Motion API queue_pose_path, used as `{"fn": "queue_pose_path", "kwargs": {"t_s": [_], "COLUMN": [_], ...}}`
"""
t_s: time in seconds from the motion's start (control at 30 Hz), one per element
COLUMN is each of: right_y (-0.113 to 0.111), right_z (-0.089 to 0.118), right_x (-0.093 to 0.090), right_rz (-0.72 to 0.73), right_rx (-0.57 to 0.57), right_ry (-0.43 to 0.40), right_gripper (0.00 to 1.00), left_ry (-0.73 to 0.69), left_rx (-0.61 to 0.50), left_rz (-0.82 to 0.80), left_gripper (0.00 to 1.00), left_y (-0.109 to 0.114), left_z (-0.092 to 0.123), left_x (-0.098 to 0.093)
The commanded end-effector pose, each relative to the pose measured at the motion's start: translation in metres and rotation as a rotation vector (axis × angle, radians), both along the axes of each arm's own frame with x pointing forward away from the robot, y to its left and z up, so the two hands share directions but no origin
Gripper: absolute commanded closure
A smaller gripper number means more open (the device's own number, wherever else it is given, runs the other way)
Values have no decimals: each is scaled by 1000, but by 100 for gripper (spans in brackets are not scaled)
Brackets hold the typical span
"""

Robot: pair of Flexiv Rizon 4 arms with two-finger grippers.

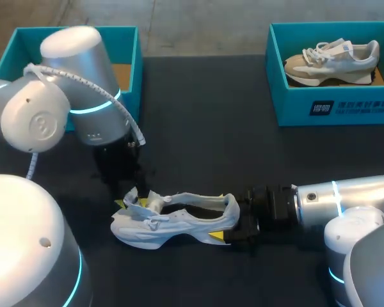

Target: Take the shoe out of the shoebox, open the shoe tongue, remove and reinsert the insole, then place the shoe into the shoebox

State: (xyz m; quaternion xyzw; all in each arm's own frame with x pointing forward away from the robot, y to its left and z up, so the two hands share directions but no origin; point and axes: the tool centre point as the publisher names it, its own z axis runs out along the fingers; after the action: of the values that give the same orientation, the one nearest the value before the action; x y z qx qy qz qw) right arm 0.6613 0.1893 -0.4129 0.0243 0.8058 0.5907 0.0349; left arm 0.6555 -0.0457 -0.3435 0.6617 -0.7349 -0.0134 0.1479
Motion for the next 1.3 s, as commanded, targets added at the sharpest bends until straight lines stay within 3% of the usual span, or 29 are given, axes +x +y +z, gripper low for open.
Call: {"fn": "queue_pose_path", "kwargs": {"t_s": [0.03,0.23,0.47,0.63,0.67,0.7,1.13,1.3], "right_y": [1,1,1,1,1,1,1,1], "right_z": [0,0,0,0,0,0,0,0], "right_x": [-1,-1,-1,-1,-1,-1,-1,-1], "right_rz": [-2,-2,-2,-2,-2,-2,-2,-2], "right_rx": [-2,-2,-2,-2,-2,-2,-2,-2], "right_ry": [0,0,0,0,0,0,0,0], "right_gripper": [100,100,100,100,100,100,100,100], "left_ry": [-85,-167,-264,-274,-276,-275,-380,-380], "left_rx": [-10,-6,-37,-98,-105,-120,-159,-159], "left_rz": [-27,-105,-231,-391,-421,-487,-1056,-1056], "left_gripper": [32,17,21,60,76,100,100,100], "left_y": [12,10,-2,-16,-19,-22,-59,-59], "left_z": [42,66,100,124,127,130,146,146], "left_x": [-12,-6,5,14,16,15,-7,-7]}}
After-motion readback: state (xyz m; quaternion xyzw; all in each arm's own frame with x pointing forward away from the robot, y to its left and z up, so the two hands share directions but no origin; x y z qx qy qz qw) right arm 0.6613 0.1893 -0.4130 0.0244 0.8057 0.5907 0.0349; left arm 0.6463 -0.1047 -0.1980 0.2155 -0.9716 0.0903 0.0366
